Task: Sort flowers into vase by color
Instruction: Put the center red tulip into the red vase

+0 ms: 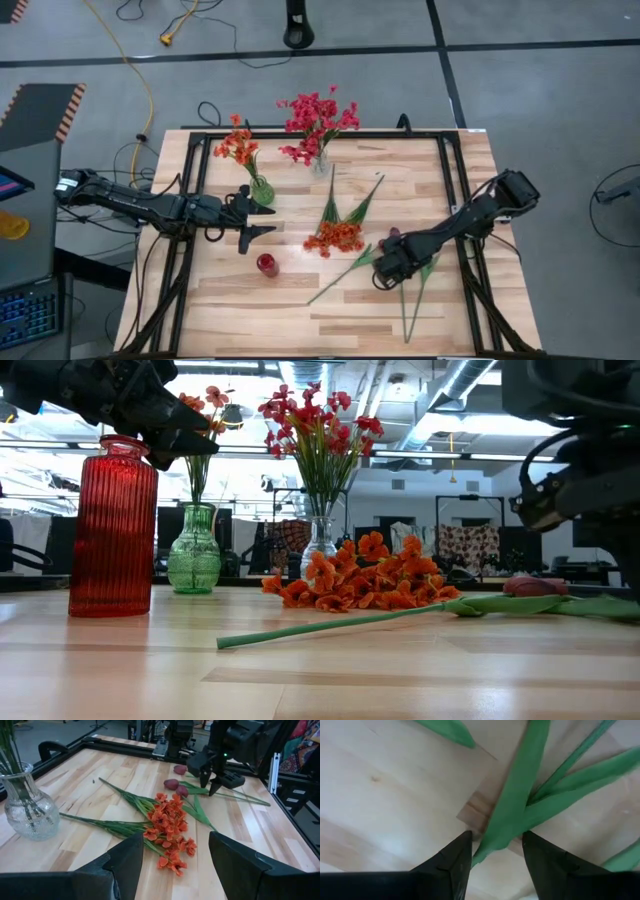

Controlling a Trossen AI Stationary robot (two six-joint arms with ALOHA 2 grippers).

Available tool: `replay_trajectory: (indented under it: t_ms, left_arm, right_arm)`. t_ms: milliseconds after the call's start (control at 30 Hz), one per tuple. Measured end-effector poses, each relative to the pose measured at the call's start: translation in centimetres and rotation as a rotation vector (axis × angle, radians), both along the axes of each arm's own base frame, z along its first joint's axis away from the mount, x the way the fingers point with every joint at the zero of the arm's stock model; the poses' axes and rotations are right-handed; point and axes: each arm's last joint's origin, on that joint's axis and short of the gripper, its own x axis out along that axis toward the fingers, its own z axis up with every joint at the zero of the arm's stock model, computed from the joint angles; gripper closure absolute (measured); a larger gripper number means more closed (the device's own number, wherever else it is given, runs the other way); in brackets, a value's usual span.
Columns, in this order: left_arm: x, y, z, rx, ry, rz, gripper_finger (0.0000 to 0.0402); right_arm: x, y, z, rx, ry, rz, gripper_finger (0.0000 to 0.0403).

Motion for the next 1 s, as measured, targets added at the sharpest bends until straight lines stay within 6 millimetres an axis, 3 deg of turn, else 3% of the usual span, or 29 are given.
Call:
replay_trajectory:
  t_ms: [167, 600, 1000]
  left_arm:
    - [0.0, 0.0, 0.0, 0.000, -0.001, 0.000, 0.0187]
    - [0.0, 0.0, 0.0, 0.000, -0.002, 0.000, 0.0187]
    - [0.1, 0.0, 0.4, -0.003, -0.046, -0.001, 0.0187]
  right_arm:
    - [0.1, 0.0, -0.1, 0.015, 0.008, -0.003, 0.0224]
    - [-0.1, -0.1, 0.4, 0.027, -0.010, 0.012, 0.0379]
    - [-1.3, -0.9, 5.2, 0.049, -0.222, 0.034, 0.0380]
